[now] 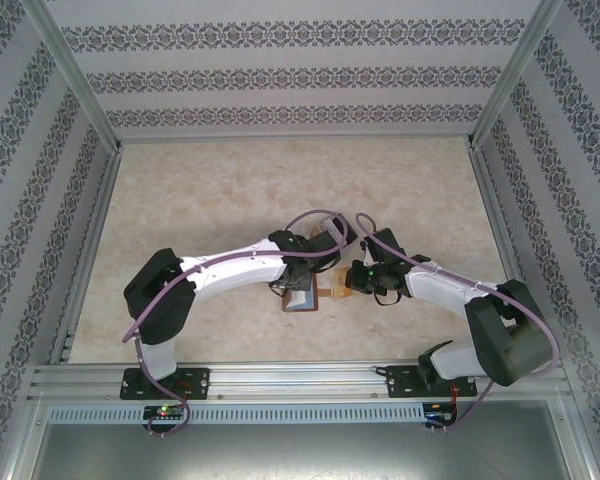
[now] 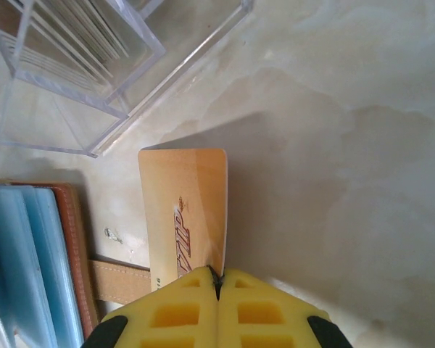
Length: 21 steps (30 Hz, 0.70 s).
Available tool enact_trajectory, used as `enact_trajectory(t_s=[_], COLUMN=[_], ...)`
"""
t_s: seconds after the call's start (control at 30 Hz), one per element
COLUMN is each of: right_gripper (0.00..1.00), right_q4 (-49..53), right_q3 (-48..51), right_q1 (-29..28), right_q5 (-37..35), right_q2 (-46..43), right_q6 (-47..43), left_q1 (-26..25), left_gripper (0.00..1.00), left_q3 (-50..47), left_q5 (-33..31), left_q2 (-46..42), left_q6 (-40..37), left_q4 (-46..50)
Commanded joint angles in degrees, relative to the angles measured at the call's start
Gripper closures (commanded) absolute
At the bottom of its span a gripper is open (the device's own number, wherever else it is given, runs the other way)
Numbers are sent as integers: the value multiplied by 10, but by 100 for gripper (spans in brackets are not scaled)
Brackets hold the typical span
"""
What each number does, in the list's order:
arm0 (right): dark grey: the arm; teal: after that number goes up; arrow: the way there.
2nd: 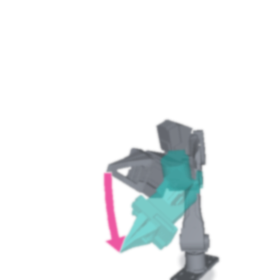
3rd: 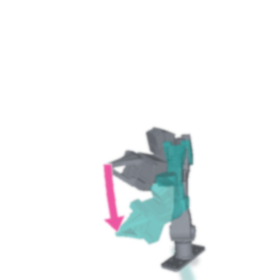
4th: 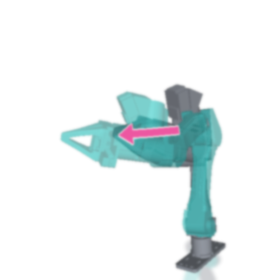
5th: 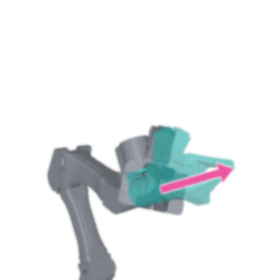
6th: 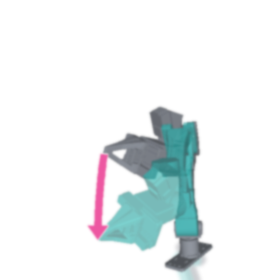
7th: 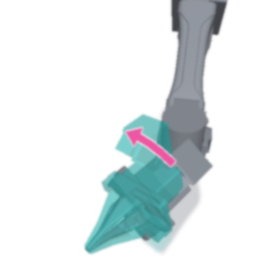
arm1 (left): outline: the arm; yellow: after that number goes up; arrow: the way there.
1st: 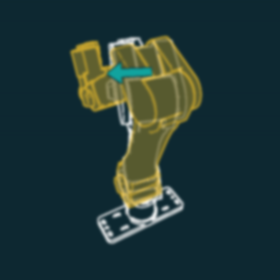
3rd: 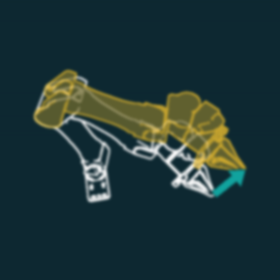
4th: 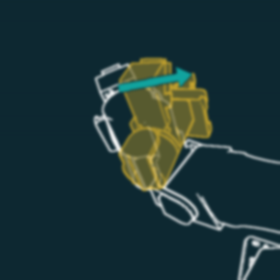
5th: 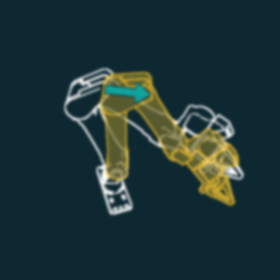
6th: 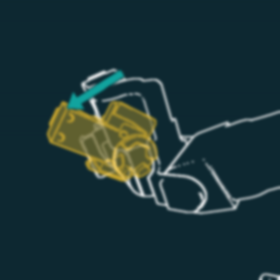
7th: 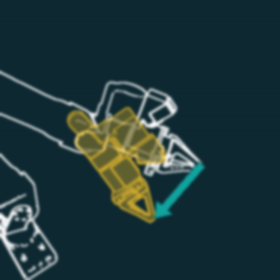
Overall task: Put the credit cards into the card holder
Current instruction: Open the card holder at the bottom-center of the table.
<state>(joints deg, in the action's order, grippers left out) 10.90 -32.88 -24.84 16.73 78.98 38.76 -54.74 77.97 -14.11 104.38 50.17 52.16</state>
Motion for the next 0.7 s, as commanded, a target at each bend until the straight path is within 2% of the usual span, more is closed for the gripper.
enact_trajectory(t_s=[0.0,0.07,0.3,0.67], right_gripper=[100,100,100,100], right_q4=[61,63,73,83], right_q3=[4,2,-7,-39], right_q1=[8,8,9,2], right_q5=[-43,-42,-31,8], right_q2=[9,7,-33,-144], right_q6=[-12,-11,-4,22], left_q1=[4,10,45,56], left_gripper=[94,100,100,100], left_q3=[-37,-66,-185,-236], left_q5=[3,18,104,149], left_q2=[-26,-48,-117,-135], left_q6=[1,-1,-11,2], left_q4=[-13,-50,-218,-311])
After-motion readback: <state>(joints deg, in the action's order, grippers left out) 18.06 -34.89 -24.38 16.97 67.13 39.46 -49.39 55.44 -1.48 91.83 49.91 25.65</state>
